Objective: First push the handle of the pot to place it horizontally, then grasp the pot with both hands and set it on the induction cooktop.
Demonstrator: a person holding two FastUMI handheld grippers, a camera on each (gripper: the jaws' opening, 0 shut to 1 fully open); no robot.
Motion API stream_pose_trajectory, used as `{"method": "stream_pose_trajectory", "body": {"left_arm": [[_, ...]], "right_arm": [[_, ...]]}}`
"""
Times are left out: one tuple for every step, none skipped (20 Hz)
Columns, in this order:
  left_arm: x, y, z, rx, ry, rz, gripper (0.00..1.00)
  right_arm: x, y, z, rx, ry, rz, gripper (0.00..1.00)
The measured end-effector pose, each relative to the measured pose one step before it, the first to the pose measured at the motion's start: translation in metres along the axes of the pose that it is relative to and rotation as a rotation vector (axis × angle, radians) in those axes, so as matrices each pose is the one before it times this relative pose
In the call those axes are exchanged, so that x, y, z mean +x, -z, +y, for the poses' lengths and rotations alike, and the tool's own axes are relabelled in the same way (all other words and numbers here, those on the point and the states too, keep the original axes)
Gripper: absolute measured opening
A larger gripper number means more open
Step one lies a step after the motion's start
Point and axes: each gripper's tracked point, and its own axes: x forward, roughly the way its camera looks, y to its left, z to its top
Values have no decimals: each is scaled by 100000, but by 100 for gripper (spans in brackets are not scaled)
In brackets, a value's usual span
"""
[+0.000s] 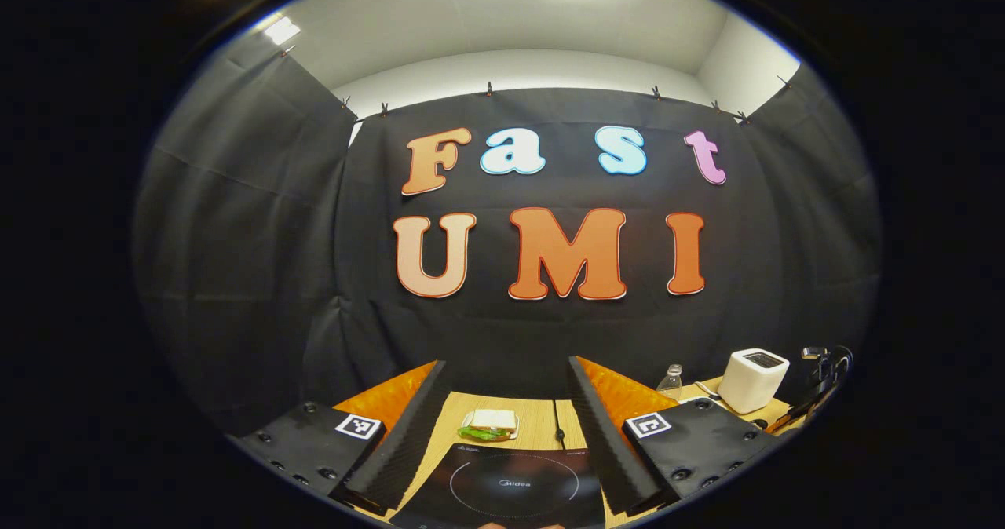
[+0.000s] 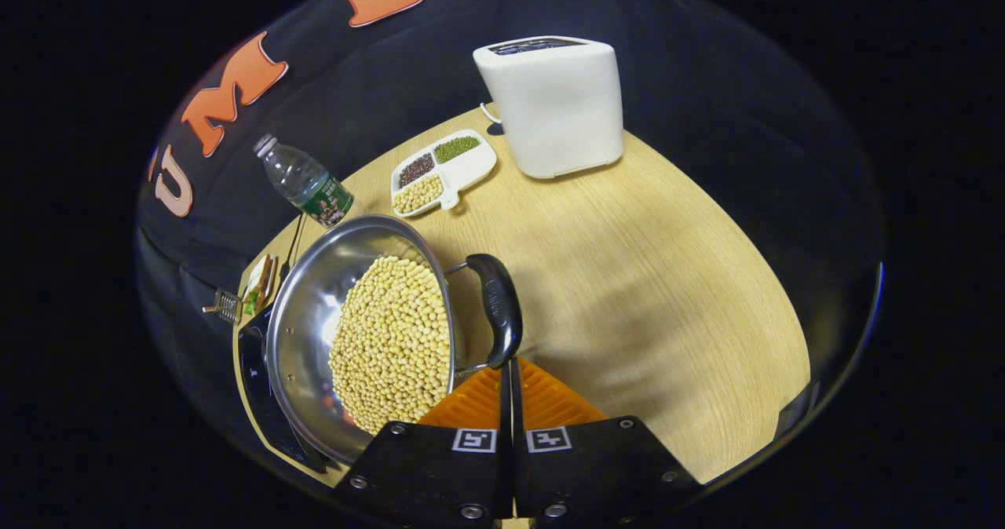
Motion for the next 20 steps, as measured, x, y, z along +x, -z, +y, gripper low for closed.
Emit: {"method": "stream_pose_trajectory", "body": {"left_arm": [[65,239,-106,-142,205,526,98],[-13,370,-94,-214,236,814,98],[51,351,-197,-139,484,949,98],[47,339,-60,-145,388,937,98],[49,452,-153,-12,487,1036,97],[134,415,-216,-179,483,1107,98],[213,650,-394,-208,1123,1388,98],[185,764,-596,-387,1628,2076,99],[335,1008,-882,-310,2265,3082,99],[454,1145,-822,-321,2465,3659,99],[438,1283,-966,-224,2569,4199,97],[486,1192,-1009,-187,2289,3858,98],[741,852,-837,145,1982,3436,99],[709,854,-960,812,2204,3311,98],[552,1012,-863,644,2081,3354,98],[795,990,-981,100,2301,3606,96],[694,971,-1054,-576,2775,3298,98],[679,883,-982,-1054,2464,4019,98],[640,1064,-618,-717,1922,3850,96],[847,892,-603,-74,1292,3497,98]], "right_arm": [[451,-510,165,-158,754,-71,0],[30,-193,17,56,570,-52,0],[247,-350,136,-145,463,-300,0],[61,-167,125,-312,365,-417,0],[-12,-68,177,-676,-250,43,0],[-213,170,284,-411,-1109,257,0],[-361,51,247,-385,-1695,-87,0],[-443,-51,-117,-292,-509,-637,0],[-653,-313,-39,302,-1344,-1332,0],[-813,-199,137,117,-2763,-694,0],[-879,-523,168,-367,-2318,-1347,0],[-956,-731,-171,-368,-693,-2492,1],[-559,-891,-183,-1079,486,-3133,2],[-571,-746,-110,-1714,168,-2479,4],[-454,-569,245,-1977,-338,-1943,9],[-512,-230,408,-2034,-671,-883,13],[-81,-79,566,-1892,-849,-351,25],[20,-8,549,-1916,-877,107,30],[361,35,721,-1671,-595,589,39],[287,-9,553,-1582,-321,168,36]]}}
